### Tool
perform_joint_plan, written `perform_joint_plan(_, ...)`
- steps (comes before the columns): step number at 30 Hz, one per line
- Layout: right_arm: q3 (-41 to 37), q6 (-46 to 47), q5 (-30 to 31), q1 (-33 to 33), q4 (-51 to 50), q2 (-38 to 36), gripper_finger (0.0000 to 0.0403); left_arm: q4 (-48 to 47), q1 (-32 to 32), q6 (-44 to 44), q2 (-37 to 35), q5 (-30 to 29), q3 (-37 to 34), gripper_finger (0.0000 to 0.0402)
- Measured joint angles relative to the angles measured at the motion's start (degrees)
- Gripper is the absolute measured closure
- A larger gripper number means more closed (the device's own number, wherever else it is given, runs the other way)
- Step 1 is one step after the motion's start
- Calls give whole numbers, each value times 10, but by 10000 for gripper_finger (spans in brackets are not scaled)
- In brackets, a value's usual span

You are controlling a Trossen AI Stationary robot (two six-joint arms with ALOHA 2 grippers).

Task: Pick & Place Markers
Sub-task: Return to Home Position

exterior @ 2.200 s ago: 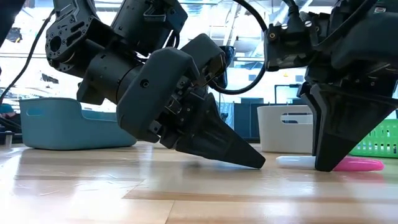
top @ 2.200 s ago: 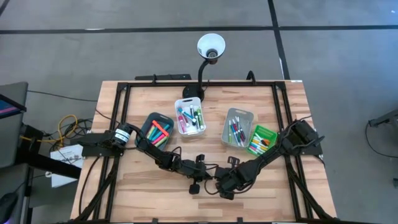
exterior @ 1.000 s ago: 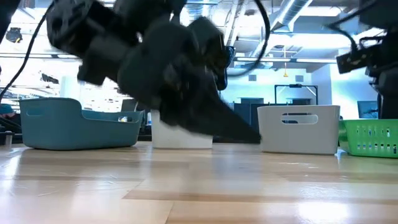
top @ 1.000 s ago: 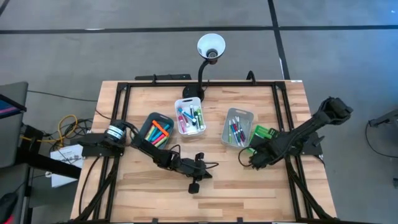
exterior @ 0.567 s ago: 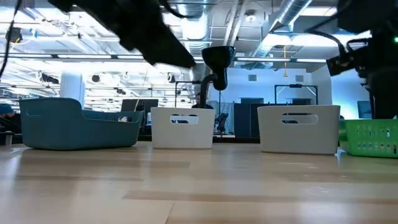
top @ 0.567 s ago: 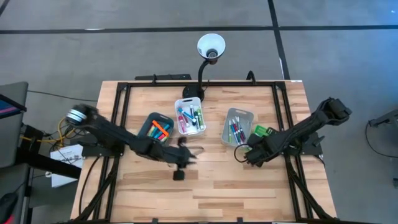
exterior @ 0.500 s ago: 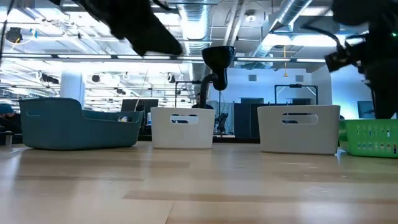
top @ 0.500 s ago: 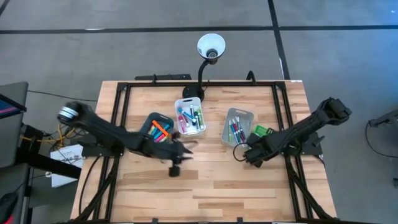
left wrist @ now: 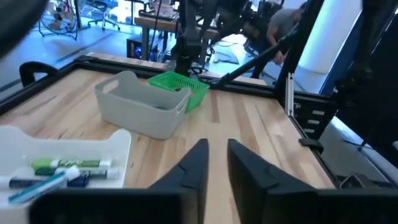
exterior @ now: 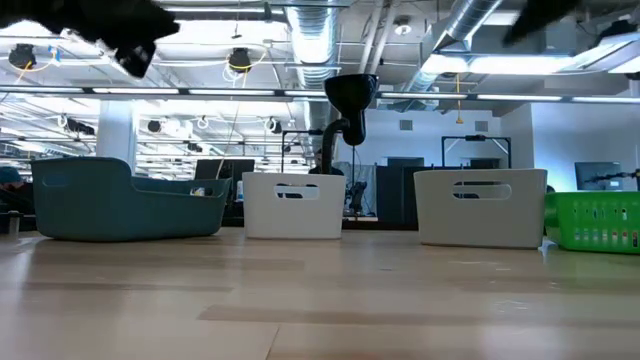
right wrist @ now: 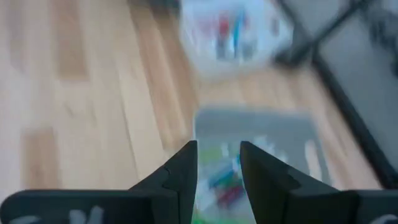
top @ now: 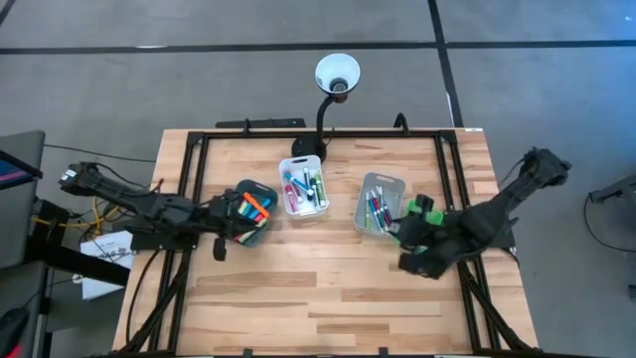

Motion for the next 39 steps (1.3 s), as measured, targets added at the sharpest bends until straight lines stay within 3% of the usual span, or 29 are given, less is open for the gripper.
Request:
perform_joint_plan(5, -35, -100, 47, 40, 104, -106, 302, 6, 0, 2, -89, 1, -69, 394)
perform_joint_plan(12, -171, -272, 42, 27, 310, -274, 331, 24, 7, 47, -124, 2, -98, 396)
perform_joint_plan(19, -368, -388, -117, -70, 546, -401, 352, 53, 62, 75, -125, 24, -127, 395)
perform_joint_plan(24, -429, -398, -185, -161, 570, -471, 362, 87, 138, 73, -128, 111, -142, 396)
perform_joint_plan(30, -478, -409, -336, -263, 581, -547, 382, 131, 249, 74, -128, 216, -161, 394)
perform_joint_plan(34, -512, -407, -359, -303, 582, -588, 397, 154, 301, 71, -128, 276, -177, 395)
perform_joint_plan(39, -555, -397, -361, -319, 581, -646, 401, 214, 327, 71, -128, 291, -209, 397)
